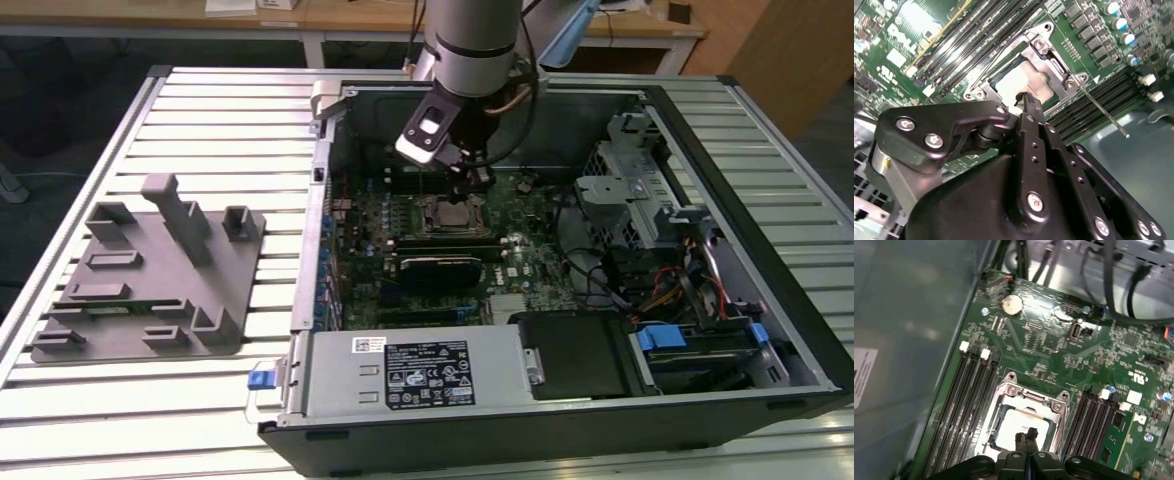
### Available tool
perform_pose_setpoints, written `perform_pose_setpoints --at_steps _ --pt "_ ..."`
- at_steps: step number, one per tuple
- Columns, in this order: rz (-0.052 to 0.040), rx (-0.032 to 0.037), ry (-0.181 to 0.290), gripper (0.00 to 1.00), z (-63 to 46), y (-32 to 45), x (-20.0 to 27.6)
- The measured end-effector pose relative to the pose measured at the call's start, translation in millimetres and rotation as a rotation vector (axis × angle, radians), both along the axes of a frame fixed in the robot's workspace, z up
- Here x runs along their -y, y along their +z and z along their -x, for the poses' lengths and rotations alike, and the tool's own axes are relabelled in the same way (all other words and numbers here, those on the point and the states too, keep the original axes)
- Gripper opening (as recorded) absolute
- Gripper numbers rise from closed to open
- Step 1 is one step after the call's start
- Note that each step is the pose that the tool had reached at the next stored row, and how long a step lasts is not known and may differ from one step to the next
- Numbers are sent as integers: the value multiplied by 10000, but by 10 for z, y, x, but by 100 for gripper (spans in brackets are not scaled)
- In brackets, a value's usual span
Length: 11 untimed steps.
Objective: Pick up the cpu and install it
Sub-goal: 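Close the cpu cover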
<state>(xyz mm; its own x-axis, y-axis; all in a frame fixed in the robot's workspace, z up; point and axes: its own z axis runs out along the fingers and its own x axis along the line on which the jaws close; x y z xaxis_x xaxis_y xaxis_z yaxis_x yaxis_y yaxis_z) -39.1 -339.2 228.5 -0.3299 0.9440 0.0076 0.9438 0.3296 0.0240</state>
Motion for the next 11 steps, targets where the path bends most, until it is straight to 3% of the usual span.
perform_pose_setpoints --at_steps 11 --pt "0 0 1850 11 0 0 0"
